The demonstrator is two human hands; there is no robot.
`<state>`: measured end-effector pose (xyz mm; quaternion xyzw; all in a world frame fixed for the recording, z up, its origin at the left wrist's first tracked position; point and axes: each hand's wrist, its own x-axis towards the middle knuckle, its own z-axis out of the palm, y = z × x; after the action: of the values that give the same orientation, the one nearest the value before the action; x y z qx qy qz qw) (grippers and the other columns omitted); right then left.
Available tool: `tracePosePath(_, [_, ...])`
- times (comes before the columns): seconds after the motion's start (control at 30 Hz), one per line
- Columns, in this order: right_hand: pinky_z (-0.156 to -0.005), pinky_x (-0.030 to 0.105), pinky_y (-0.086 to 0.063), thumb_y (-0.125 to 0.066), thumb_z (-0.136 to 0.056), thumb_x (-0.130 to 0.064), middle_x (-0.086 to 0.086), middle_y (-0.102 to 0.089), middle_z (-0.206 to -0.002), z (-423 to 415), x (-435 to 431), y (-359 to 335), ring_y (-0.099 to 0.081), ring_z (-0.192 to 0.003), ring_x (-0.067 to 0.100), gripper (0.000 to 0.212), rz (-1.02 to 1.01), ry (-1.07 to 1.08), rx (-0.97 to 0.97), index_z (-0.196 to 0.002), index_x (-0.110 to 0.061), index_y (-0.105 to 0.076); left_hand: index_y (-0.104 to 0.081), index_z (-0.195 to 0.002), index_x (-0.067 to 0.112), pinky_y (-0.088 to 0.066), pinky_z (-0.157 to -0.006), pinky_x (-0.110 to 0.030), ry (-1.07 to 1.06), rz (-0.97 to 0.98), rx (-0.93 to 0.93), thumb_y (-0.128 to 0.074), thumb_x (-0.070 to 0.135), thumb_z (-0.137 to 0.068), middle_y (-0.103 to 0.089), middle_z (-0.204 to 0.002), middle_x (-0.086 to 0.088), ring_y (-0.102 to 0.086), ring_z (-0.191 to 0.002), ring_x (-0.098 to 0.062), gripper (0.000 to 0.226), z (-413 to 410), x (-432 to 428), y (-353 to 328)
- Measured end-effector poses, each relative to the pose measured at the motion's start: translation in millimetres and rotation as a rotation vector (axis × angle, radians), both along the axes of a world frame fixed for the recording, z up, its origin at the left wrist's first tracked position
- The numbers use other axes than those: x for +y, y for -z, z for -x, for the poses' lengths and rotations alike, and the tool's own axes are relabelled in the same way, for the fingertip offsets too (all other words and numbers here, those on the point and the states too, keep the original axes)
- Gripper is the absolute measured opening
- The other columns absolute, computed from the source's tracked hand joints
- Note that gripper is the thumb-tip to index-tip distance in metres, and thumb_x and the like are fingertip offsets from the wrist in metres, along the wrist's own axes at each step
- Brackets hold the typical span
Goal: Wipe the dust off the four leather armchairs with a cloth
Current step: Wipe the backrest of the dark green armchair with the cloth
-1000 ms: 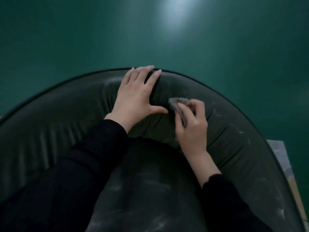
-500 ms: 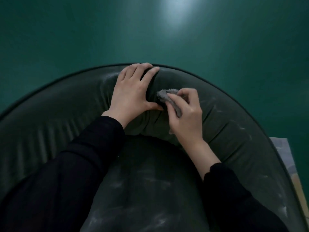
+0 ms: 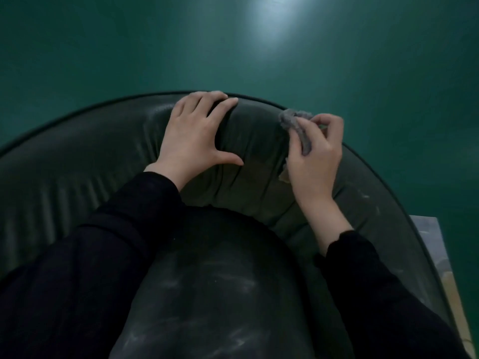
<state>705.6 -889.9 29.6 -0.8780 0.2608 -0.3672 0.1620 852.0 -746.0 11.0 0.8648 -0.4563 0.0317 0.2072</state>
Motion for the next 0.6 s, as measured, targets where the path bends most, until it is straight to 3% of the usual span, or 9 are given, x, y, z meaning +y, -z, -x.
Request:
tracePosePath(0.17, [-0.083, 0.02, -0.043, -0.064, -0.086, -0.002, 0.017, -0.053, -0.1, 23, 22, 23, -0.051, -0.091, 0.017, 0.015, 0.008, -0.08, 0.083, -0.099, 0.003, -0.068, -0.041, -0.145, 0.019, -0.018, -0.112, -0.041, -0.005, 0.011, -0.014, -0.072, 0.071, -0.058, -0.045, -0.142, -0.006, -0.037, -0.131, -0.031, 0.106, 0, 0, 1])
tracePosePath(0.27, [-0.082, 0.016, -0.044, -0.066, -0.086, -0.002, 0.014, -0.052, -0.099, 44, 43, 29, -0.049, -0.089, 0.011, 0.014, -0.028, -0.136, 0.16, -0.099, 0.002, -0.068, -0.04, -0.145, 0.019, -0.018, -0.112, -0.042, 0.002, 0.012, -0.016, -0.072, 0.071, -0.059, -0.044, -0.142, -0.006, -0.035, -0.132, -0.031, 0.105, 0, 0, 1])
tracePosePath(0.47, [-0.083, -0.001, -0.028, -0.061, -0.088, -0.007, 0.017, -0.051, -0.101, -13, 11, -5, -0.041, -0.088, 0.004, 0.013, -0.034, 0.073, 0.021, -0.096, 0.0, -0.068, -0.038, -0.146, 0.021, -0.017, -0.113, -0.042, 0.02, 0.012, -0.01, -0.073, 0.07, -0.061, -0.042, -0.144, -0.005, -0.034, -0.133, -0.03, 0.104, 0, 1, 0])
tracePosePath(0.6, [-0.084, 0.014, -0.038, -0.059, -0.09, -0.009, 0.015, -0.05, -0.105, -11, 21, 13, -0.044, -0.094, 0.006, 0.015, -0.055, 0.159, 0.033, -0.1, 0.0, -0.066, -0.037, -0.146, 0.019, -0.016, -0.113, -0.041, 0.035, 0.019, -0.023, -0.072, 0.07, -0.062, -0.042, -0.143, -0.006, -0.034, -0.133, -0.03, 0.104, 0, 3, 1])
